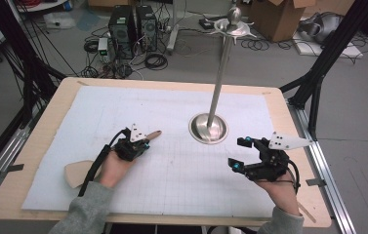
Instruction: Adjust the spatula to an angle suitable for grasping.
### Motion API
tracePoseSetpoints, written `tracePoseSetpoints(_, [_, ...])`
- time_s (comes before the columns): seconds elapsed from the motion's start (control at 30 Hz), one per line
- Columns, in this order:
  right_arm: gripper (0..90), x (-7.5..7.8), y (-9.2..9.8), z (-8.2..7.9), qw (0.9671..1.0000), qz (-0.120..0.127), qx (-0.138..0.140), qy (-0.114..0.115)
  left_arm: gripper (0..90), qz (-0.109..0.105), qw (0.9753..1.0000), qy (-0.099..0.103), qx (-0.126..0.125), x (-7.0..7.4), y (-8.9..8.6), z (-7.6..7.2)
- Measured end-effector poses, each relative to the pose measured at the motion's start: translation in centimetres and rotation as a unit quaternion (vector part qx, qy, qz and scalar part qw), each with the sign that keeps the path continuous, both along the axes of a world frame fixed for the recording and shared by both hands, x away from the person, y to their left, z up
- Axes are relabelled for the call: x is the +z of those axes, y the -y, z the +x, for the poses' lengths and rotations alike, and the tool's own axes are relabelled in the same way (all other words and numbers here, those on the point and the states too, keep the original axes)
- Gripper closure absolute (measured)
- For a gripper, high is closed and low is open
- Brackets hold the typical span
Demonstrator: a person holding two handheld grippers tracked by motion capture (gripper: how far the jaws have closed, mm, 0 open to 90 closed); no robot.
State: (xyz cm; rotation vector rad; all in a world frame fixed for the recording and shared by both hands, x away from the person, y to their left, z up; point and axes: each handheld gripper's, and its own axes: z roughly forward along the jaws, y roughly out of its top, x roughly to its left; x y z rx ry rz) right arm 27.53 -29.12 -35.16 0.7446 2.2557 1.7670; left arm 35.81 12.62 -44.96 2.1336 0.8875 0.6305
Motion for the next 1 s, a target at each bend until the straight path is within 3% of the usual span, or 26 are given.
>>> tracePoseSetpoints(0.33, [16.6, 0.4, -0.4, -0.3, 1.0000, -0.001, 0.006, 0.007, 89.7, -0.007, 0.9998, 0.009, 0.016, -0.2, -0.4, 0.6])
tracePoseSetpoints(0.5, [16.6, 0.3, -0.6, -0.2, 0.9999, -0.006, 0.008, 0.001, 89.7, -0.006, 0.9989, 0.011, 0.044, -0.2, -0.4, 0.9])
tracePoseSetpoints(0.63, [16.6, 0.3, -0.5, -0.2, 1.0000, -0.005, 0.008, 0.002, 89.6, -0.007, 0.9985, 0.010, 0.053, -0.2, -0.6, 1.1])
tracePoseSetpoints(1.0, [16.5, 0.2, -0.5, -0.1, 1.0000, -0.004, 0.005, -0.002, 89.6, -0.024, 0.9987, -0.005, 0.046, 0.4, -0.9, 0.7])
